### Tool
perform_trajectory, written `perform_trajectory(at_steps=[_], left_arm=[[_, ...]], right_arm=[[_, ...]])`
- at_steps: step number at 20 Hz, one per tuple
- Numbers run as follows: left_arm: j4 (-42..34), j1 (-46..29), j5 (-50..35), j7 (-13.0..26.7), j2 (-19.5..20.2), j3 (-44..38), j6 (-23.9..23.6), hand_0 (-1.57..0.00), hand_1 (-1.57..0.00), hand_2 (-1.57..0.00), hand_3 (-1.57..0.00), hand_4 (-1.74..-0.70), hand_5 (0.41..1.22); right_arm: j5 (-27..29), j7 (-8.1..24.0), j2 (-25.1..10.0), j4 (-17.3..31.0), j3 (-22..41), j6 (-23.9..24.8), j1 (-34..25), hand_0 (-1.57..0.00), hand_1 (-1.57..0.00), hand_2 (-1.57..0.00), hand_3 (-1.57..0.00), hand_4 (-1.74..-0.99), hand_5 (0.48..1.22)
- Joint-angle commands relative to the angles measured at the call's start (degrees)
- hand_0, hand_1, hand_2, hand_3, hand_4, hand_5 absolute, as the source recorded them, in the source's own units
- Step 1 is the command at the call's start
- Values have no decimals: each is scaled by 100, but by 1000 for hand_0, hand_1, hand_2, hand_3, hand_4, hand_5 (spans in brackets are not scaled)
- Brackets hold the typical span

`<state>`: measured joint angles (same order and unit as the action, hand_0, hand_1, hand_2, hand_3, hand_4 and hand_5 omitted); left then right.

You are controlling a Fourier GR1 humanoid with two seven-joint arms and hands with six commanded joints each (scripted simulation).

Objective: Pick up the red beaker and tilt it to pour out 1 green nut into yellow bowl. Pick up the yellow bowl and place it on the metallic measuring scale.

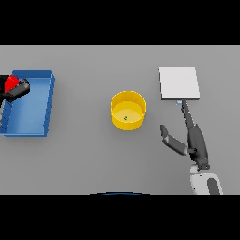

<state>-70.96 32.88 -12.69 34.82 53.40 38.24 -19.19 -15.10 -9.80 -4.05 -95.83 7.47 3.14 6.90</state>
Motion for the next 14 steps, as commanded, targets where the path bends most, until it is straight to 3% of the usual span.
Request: perform_trajectory(at_steps=[1,3,6,9,13,14], left_arm=[[-58,-11,-61,10,59,18,134,-746,-604,-613,-577,-968,740],[6,-20,-133,-19,71,29,331,-477,-386,-392,-369,-878,710],[24,5,-243,-129,62,-34,435,-244,-197,-200,-189,-815,684],[68,44,-250,-254,13,-86,368,-124,-100,-102,-96,-791,674],[104,53,-319,-627,-3,-239,275,-50,-41,-41,-39,-786,671],[125,71,-269,-617,-40,-215,219,-40,-32,-33,-31,-781,674]], right_arm=[[-19,58,-18,-58,-1,11,42,1,1,1,1,-1181,665],[-47,148,-29,-74,-10,36,61,1,1,1,1,-1184,667],[-13,198,-11,-87,7,-2,29,1,1,1,1,-1187,666],[-22,347,-41,-36,-6,-22,-38,1,1,1,1,-1193,660],[-465,513,-50,-87,197,104,-94,1,1,1,1,-1198,662],[-431,394,-121,-82,244,-44,-135,1,1,1,1,-1175,677]])
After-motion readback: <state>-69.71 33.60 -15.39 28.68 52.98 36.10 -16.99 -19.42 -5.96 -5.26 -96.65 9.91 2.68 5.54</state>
